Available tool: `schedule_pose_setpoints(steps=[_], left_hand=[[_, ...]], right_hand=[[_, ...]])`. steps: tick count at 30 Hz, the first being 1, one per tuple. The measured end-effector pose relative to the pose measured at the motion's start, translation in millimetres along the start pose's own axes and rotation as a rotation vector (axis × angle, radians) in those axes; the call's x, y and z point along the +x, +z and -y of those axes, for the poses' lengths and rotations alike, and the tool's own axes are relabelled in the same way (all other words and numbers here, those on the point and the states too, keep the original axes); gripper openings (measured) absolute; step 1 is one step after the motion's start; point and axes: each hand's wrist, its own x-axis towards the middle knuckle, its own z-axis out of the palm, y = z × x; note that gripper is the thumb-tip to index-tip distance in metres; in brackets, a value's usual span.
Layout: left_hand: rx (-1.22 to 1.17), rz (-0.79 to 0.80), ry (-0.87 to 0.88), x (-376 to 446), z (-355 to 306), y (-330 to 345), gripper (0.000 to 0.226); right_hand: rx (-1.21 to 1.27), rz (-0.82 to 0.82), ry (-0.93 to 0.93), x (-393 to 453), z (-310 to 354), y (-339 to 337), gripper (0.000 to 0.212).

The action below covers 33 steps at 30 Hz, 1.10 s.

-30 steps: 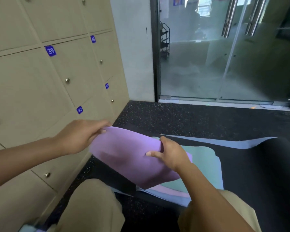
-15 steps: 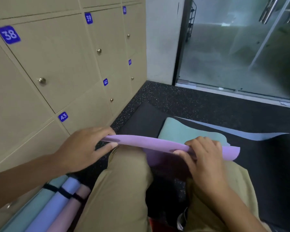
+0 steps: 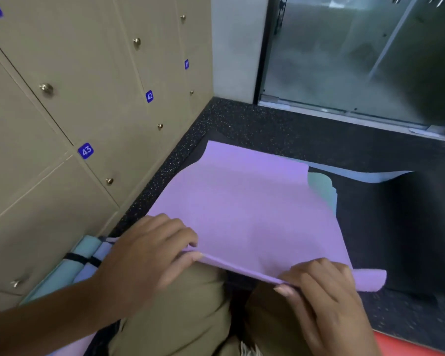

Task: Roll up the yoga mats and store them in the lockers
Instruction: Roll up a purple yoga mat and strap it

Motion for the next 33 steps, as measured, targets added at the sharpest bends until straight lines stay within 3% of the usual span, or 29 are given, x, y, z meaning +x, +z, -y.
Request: schedule_pose_setpoints(steps=[7,17,21,26,33], left_hand=[[-0.199,0.073,-0.125,-37.6,-44.1,4.4,0.034],[-0.266,0.131,-0.159,-63.7,-73.8,-9.8,0.032],[-0.358,0.220,-0.347,-62.0,-77.6,-10.6,0.018],[-0.522,0.315,-0.511,-53.9,-75.3,-2.7,0.030],[-0.359,0.377,-0.359,-54.2,-63.3,7.4,0.016]], right_hand=[[0.100,0.025,0.162,-45.4,21.6,-22.6,0.026],[0.219,0.038,0.422,-71.4,47.2,-48.7,0.019],[0.229,0.077,0.396,-68.9,46.7,-51.6,0.018],[0.205,0.148,0.451,-69.5,40.4,-38.7,0.021],[0.235,0.174,0.515,-60.0,33.0,-24.6,0.016]])
